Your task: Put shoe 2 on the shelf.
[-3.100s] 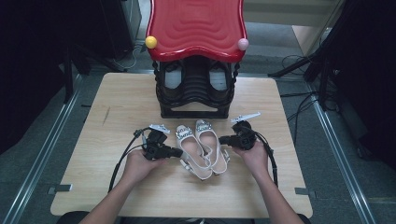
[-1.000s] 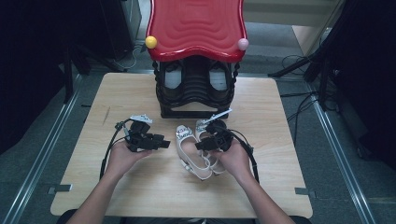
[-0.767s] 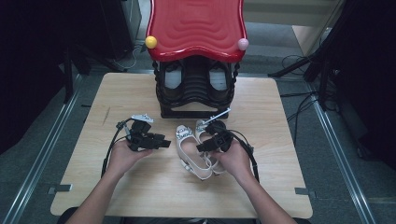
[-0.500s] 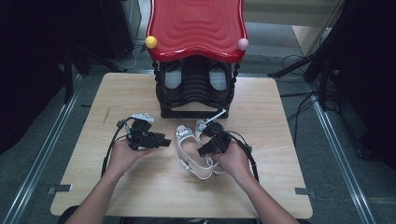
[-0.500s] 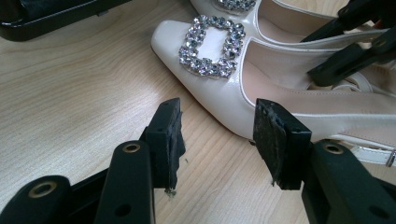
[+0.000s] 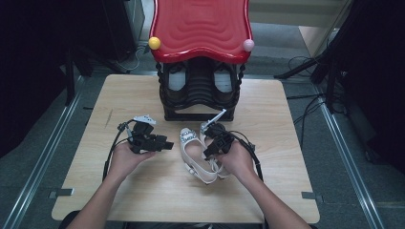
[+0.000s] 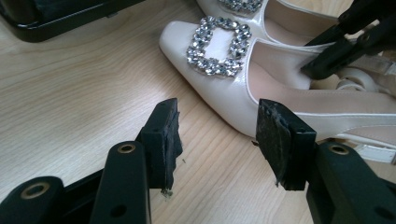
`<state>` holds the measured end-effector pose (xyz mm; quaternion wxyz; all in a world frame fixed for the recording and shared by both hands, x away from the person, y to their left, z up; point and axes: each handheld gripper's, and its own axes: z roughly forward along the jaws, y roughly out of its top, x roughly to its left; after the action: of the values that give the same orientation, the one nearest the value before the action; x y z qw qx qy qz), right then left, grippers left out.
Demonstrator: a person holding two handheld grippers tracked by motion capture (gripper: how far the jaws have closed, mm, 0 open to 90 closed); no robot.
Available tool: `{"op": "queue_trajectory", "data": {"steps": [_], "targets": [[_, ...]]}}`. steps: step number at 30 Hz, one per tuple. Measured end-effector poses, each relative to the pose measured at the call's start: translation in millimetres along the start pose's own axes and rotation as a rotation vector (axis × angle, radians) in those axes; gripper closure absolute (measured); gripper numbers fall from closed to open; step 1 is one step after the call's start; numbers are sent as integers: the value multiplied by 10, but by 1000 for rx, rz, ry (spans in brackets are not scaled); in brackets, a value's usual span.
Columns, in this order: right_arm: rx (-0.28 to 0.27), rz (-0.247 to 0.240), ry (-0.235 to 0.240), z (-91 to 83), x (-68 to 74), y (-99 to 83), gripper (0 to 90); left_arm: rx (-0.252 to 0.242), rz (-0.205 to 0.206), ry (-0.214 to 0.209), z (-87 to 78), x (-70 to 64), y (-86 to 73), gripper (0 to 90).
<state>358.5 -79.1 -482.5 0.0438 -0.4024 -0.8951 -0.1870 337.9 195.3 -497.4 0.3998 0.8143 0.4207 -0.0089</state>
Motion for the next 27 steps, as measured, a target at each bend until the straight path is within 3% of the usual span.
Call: {"op": "queue_trajectory", "data": {"steps": [2,8,11,17,21,27], "targets": [[5,26,27,-9,-32,10,851,-2,-6,1,-15,18,-6,495],[-36,19,44,-94,-62,24,862,-23,-15,12,-76,48,-29,481],[-15,-12,23,-127,-26,39,863,-40,-21,20,-110,44,-47,468],[16,-61,37,-250,48,71,863,-52,-28,48,-191,91,-110,462],[15,-139,76,-403,98,118,862,-69,-48,62,-271,135,-161,462],[48,-341,115,-591,155,196,861,-92,-69,88,-378,197,-235,462]]}}
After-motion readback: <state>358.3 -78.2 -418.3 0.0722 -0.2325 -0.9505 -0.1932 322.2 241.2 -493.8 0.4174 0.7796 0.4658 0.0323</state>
